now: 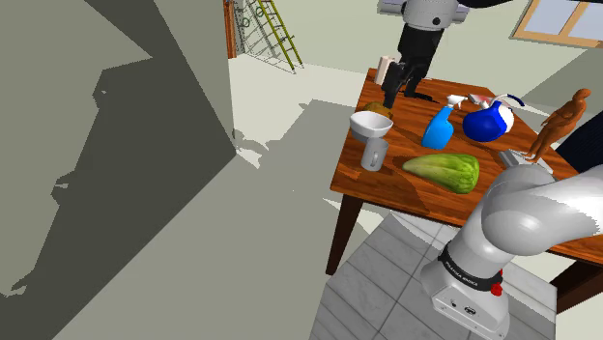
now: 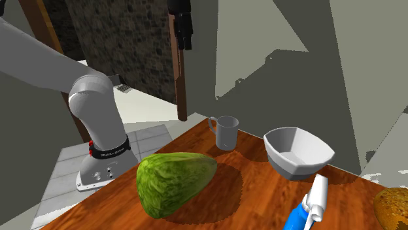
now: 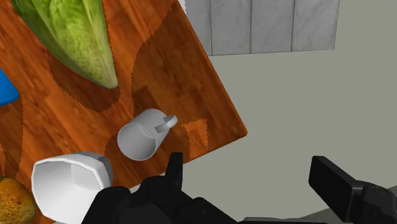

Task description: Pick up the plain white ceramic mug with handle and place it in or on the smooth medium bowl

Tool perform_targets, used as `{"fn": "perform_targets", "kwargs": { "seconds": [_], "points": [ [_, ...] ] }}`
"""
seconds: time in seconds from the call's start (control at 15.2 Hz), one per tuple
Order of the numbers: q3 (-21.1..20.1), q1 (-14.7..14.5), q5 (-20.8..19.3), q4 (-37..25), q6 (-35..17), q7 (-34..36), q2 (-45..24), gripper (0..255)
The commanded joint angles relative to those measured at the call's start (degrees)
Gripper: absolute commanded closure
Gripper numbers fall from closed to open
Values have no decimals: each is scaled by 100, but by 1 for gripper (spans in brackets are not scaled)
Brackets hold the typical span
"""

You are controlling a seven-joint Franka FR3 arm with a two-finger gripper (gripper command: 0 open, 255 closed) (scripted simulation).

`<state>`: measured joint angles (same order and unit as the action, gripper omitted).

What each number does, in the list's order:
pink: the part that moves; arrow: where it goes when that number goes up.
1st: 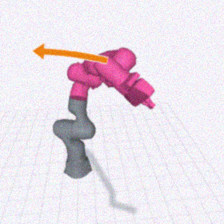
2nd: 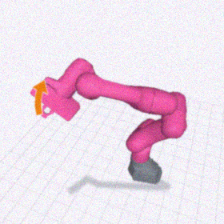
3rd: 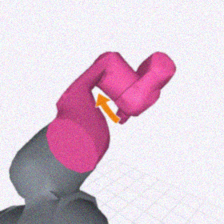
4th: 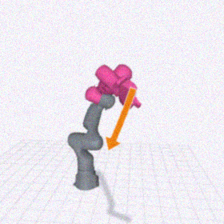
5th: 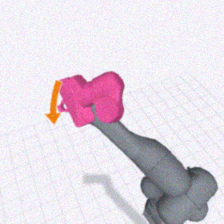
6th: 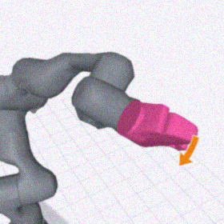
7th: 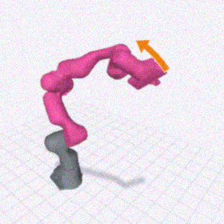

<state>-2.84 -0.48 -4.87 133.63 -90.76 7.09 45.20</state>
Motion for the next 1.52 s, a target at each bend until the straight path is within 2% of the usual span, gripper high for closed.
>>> {"fn": "perform_targets", "kwargs": {
  "seconds": [0.0, 0.4, 0.86, 1.19, 1.45],
  "points": [
    [0, 0, 0, 0, 0, 0, 0, 0],
    [660, 240, -212, 426, -767, -462, -448, 0],
    [1421, 497, -362, 632, -1689, -1028, -1311, 0],
    [1953, 622, -329, 580, -2331, -1482, -2137, 0],
    [2358, 686, -157, 419, -2805, -1911, -2909, 0]
  ]
}}
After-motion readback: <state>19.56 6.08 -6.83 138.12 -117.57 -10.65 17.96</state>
